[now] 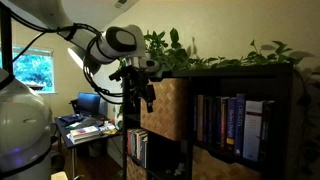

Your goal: Remove the black object from the basket then put it back inside.

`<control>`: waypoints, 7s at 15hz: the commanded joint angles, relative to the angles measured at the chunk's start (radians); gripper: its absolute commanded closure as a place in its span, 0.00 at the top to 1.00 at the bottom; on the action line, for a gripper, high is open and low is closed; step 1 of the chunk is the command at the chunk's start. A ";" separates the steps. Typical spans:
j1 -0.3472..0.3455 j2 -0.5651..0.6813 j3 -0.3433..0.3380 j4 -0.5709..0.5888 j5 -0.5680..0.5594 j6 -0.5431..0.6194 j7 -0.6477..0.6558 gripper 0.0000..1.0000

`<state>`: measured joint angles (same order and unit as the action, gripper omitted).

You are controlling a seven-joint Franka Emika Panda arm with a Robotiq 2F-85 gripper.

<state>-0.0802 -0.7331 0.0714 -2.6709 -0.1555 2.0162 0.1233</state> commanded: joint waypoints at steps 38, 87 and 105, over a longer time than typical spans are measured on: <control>0.087 0.138 0.054 0.238 0.006 0.310 -0.027 1.00; 0.054 0.396 0.086 0.769 -0.284 0.079 0.037 0.07; -0.125 0.393 0.050 0.585 -0.460 0.589 0.606 0.07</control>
<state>-0.1722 -0.3323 0.1329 -2.0153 -0.5831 2.5038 0.6545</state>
